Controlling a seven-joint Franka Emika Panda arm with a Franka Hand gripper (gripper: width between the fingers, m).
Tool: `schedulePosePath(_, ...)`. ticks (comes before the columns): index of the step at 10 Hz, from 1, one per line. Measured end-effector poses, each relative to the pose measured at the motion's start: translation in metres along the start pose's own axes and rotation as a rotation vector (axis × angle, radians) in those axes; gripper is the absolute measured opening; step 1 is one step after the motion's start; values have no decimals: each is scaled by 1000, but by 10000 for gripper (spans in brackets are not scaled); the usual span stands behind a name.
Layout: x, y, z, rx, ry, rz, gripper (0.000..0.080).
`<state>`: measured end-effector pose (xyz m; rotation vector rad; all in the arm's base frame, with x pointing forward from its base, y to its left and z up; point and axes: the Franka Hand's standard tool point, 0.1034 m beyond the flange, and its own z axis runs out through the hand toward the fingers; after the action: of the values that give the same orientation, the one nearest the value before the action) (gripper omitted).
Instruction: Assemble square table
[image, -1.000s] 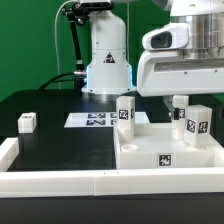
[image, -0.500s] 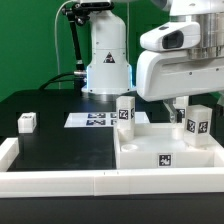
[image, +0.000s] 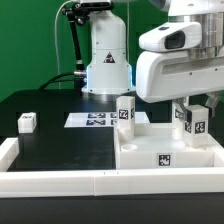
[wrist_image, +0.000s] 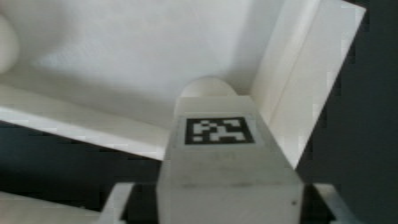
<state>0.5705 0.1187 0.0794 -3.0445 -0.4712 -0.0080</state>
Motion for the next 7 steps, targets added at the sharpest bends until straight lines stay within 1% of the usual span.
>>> schedulePosePath(2, 0, 0, 0, 1, 0, 22, 290)
schedulePosePath(3, 0, 0, 1, 3, 1, 148, 290)
schedulePosePath(7, 0, 0, 1, -8, 7, 578, 290)
